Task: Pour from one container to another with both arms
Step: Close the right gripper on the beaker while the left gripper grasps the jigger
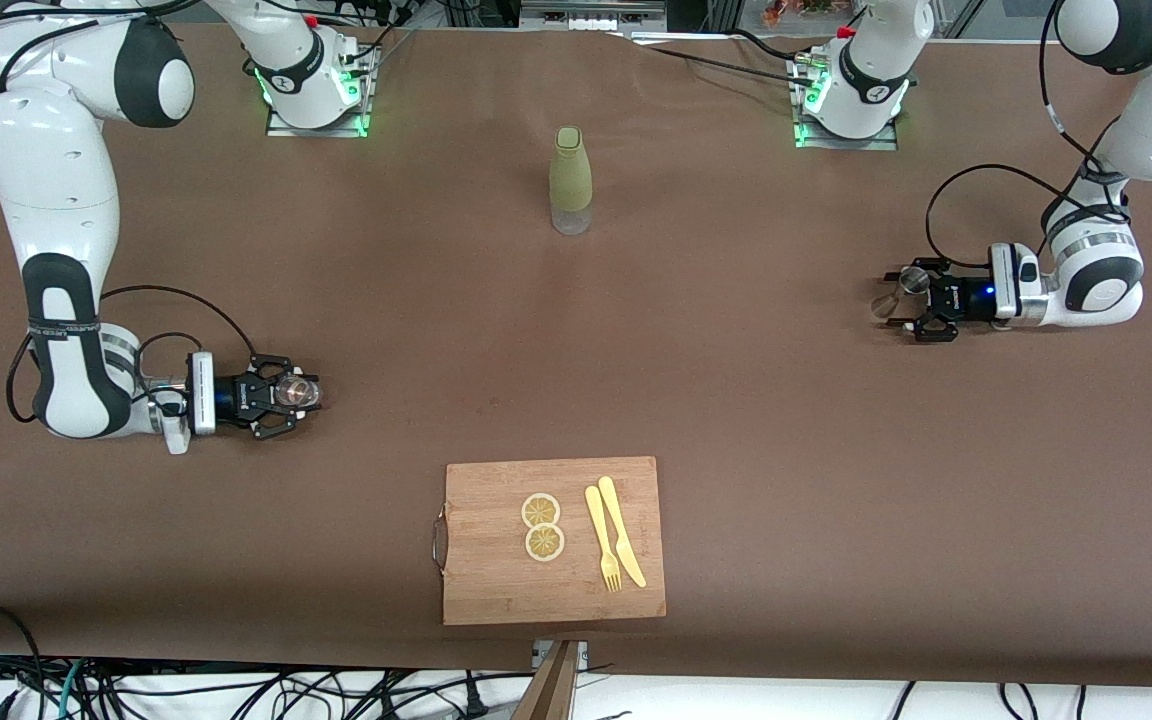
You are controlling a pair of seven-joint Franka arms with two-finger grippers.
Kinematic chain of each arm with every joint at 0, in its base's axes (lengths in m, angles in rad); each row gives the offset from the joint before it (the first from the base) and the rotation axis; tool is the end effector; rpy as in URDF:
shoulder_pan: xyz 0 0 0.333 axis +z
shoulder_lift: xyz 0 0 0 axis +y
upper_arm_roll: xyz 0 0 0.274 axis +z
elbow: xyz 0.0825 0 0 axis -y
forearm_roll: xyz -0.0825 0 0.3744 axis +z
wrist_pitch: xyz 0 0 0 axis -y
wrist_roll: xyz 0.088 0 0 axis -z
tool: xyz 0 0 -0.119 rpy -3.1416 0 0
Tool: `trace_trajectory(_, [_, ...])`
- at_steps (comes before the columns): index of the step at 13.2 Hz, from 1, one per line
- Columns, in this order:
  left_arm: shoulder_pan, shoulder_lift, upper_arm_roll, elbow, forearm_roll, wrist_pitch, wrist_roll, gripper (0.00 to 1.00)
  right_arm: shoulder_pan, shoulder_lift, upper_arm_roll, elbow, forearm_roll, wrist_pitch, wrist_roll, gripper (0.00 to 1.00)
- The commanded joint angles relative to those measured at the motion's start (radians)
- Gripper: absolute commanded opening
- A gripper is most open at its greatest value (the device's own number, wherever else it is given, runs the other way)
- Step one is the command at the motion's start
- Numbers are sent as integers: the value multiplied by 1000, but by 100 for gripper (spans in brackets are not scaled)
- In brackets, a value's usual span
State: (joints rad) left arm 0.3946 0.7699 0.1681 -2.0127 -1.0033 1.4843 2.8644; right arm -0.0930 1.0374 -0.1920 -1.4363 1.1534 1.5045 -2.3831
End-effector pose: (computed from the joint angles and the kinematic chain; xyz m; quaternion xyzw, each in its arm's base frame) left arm 0.4055 0.1453 0.0470 0.5425 -0.5566 0.4244 0.4646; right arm 0.5890 -0.0439 0.0540 -0.5805 -0.5807 -0.3158 0.4754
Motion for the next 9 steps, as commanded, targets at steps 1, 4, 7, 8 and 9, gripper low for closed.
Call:
trace_trajectory(1, [0,28,28,-15,0,-36,408,88,3,-20,5,17,12,-4,102,34])
trace_trajectory(4, [4,28,34,-17,14,-36,408,83,7,-45,6,20,14,38,143,34])
trace_trajectory(7, [6,26,34,-17,17,-36,409,74,10,-83,5,20,12,46,205,34])
trace_trajectory(8, [7,26,34,-17,17,-36,409,73,21,-89,5,22,11,52,223,34])
trace_trajectory(9, [7,26,34,-17,26,-36,411,69,30,-89,5,25,12,63,229,34])
